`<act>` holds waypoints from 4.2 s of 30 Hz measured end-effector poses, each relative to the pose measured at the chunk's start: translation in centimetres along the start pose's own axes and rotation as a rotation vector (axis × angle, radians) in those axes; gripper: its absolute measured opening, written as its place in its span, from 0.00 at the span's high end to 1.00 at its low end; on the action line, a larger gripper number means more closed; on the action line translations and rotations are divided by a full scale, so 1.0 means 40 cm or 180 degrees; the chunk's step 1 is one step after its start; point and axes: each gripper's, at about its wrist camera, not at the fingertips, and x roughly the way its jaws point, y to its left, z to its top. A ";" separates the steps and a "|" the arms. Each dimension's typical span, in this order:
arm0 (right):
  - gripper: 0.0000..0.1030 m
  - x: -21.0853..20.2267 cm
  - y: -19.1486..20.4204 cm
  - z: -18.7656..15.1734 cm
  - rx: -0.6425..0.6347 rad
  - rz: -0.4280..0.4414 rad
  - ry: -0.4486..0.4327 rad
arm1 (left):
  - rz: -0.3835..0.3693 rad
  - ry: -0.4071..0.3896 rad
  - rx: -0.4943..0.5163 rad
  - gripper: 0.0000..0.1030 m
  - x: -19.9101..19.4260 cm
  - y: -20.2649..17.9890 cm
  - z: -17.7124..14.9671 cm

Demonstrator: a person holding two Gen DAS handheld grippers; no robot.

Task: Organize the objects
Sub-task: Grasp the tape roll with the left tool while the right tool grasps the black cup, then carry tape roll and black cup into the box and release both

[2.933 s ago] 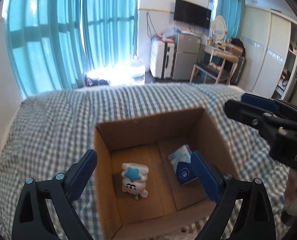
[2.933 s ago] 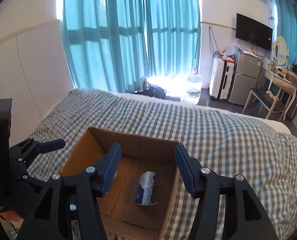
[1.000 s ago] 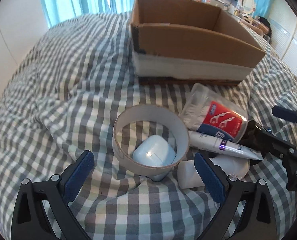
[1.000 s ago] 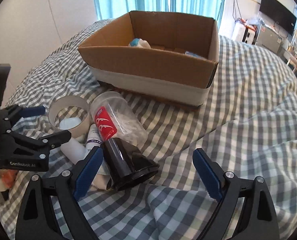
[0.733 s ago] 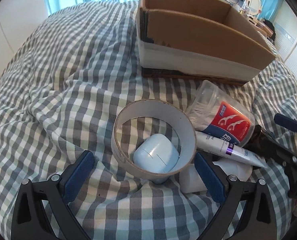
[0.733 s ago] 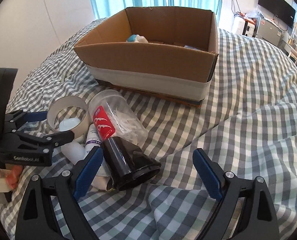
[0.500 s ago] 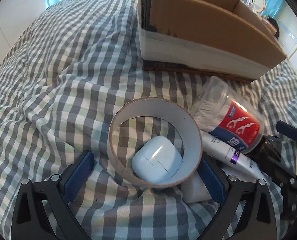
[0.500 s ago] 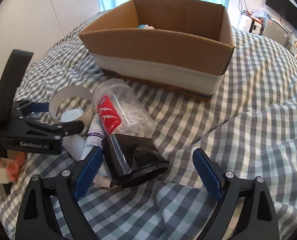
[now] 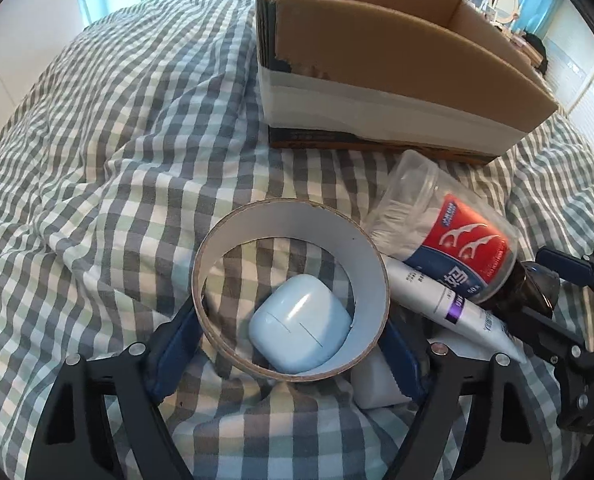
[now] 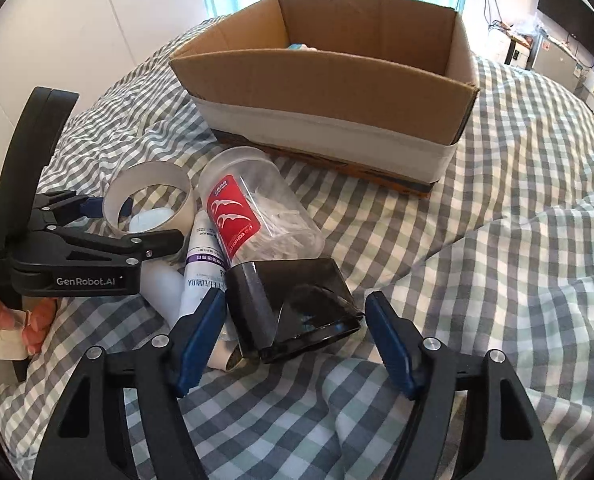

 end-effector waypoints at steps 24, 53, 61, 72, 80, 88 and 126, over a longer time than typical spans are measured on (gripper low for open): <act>0.85 -0.067 -0.005 -0.013 -0.0024 -0.0309 -0.0174 | 0.0048 -0.0467 -0.0157 0.18 -0.151 -0.001 -0.059; 0.79 0.066 0.011 0.000 -0.0189 -0.0375 0.0243 | -0.0034 -0.0285 -0.0191 0.18 -0.095 0.002 -0.062; 0.88 0.001 0.001 -0.003 -0.0120 -0.0279 -0.0028 | -0.0050 -0.0324 -0.0218 0.18 -0.106 0.007 -0.067; 0.88 -0.139 0.020 0.007 -0.0241 -0.0349 -0.0344 | -0.0147 -0.0418 -0.0286 0.18 -0.190 0.001 -0.065; 0.88 -0.249 0.062 0.039 -0.0346 -0.0409 -0.0609 | -0.0171 -0.0743 -0.0107 0.18 -0.315 -0.047 -0.038; 0.88 -0.359 0.088 0.098 -0.0475 -0.0460 -0.0907 | -0.0159 -0.1039 0.0086 0.18 -0.414 -0.089 0.038; 0.88 0.049 -0.158 0.497 0.0095 0.0068 -0.0598 | -0.0284 -0.0835 0.0403 0.18 -0.018 -0.095 0.447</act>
